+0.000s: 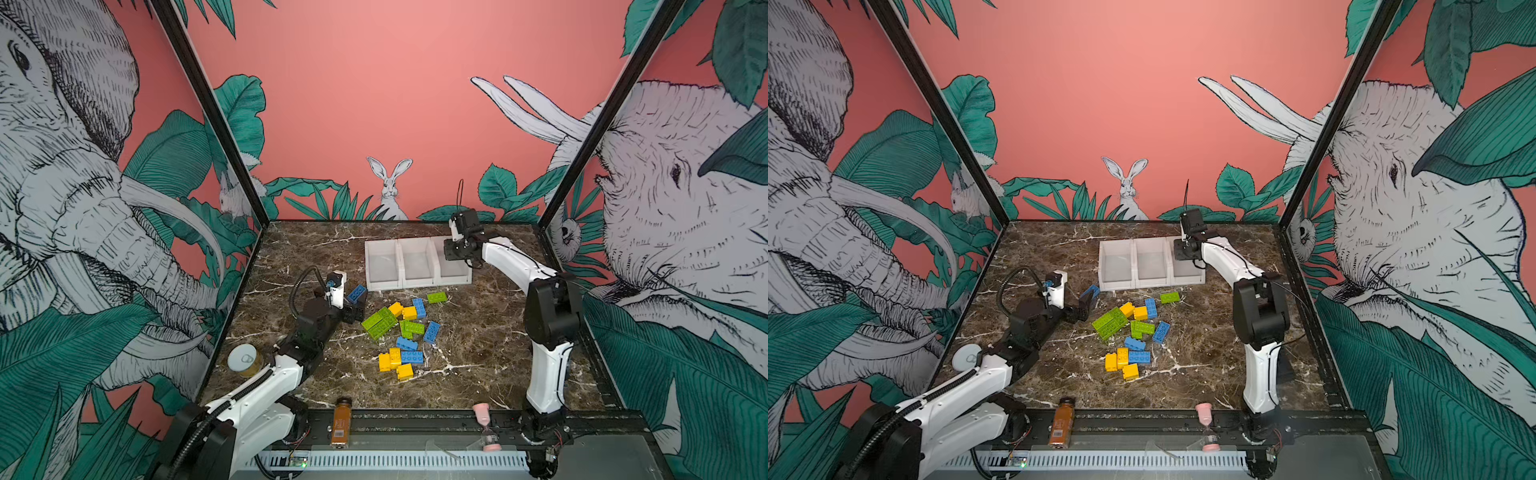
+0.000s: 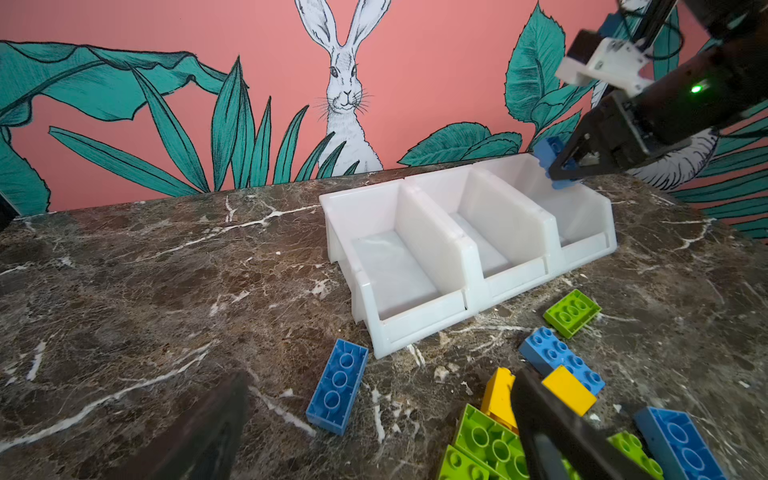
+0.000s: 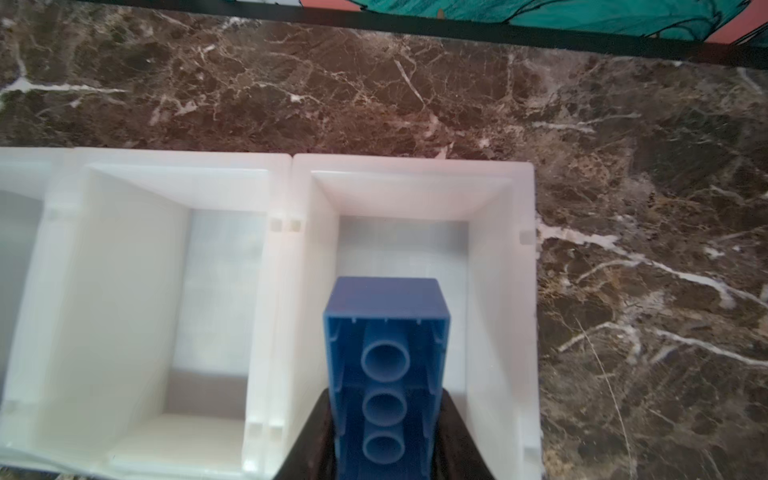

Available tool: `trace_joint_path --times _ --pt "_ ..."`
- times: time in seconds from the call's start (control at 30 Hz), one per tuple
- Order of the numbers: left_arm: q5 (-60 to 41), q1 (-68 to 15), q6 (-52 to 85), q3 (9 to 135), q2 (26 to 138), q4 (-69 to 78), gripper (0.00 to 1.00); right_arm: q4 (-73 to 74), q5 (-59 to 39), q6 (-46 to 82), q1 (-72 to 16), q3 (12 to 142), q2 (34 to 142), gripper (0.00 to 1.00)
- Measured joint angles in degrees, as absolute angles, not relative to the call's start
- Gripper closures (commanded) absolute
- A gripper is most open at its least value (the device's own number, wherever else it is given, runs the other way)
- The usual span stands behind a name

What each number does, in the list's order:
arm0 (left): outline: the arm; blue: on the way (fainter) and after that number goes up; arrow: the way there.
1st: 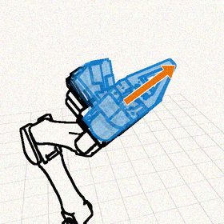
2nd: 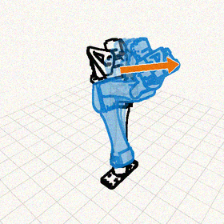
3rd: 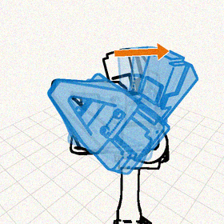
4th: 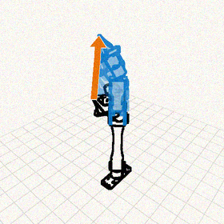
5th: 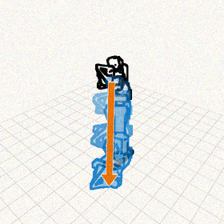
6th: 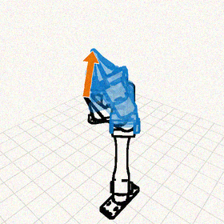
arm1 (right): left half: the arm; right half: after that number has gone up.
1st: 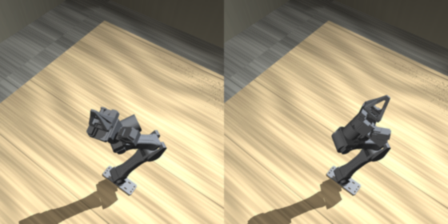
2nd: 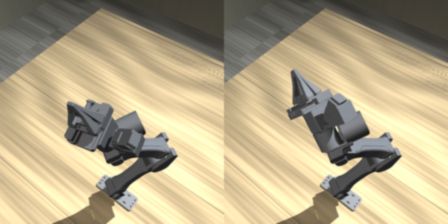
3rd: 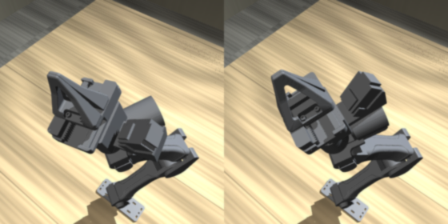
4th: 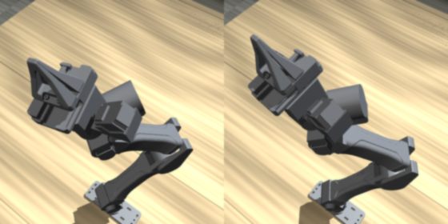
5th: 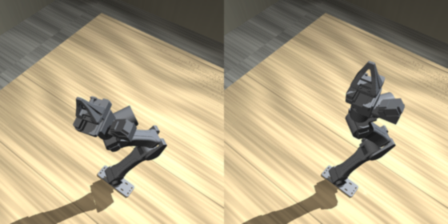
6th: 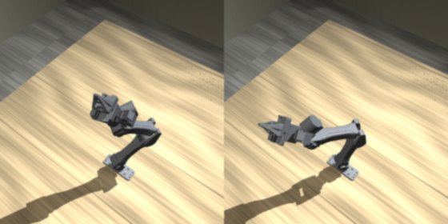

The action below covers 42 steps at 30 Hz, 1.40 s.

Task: Sort the legos into containers by color
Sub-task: 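Lift the blue brick into the middle bin compartment and open the right gripper, then lower the right gripper onto a lime-green brick and grasp it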

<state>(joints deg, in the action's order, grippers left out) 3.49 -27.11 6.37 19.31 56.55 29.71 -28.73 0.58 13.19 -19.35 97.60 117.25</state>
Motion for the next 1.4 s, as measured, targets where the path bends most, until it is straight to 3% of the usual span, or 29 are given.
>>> trace_joint_path --times 0.4,0.53,0.67,0.8,1.13,1.4 --pt "3.51 -27.11 6.39 19.31 56.14 29.71 0.01 -29.43 -0.62 13.45 -19.09 99.39 122.61 0.72" --pt "3.53 -27.11 6.42 19.31 56.16 29.74 0.01 -29.78 -0.54 13.43 -19.09 99.39 122.61 0.43" --pt "3.53 -27.11 6.42 19.31 56.12 29.71 0.01 -30.68 -0.14 13.06 -19.09 99.29 122.37 0.34" --pt "3.53 -27.11 6.39 19.29 55.9 29.71 0.01 -30.33 0.23 13.13 -19.22 94.96 118.26 0.32" --pt "3.6 -27.11 6.42 18.7 55.27 29.85 0.01 -24.1 2.35 18.02 -27.24 71.46 93.71 0.16" --pt "3.55 -27.11 6.42 18.7 55.29 29.87 0.01 -22.96 3.2 19.05 -32.62 67.22 99.66 0.15"
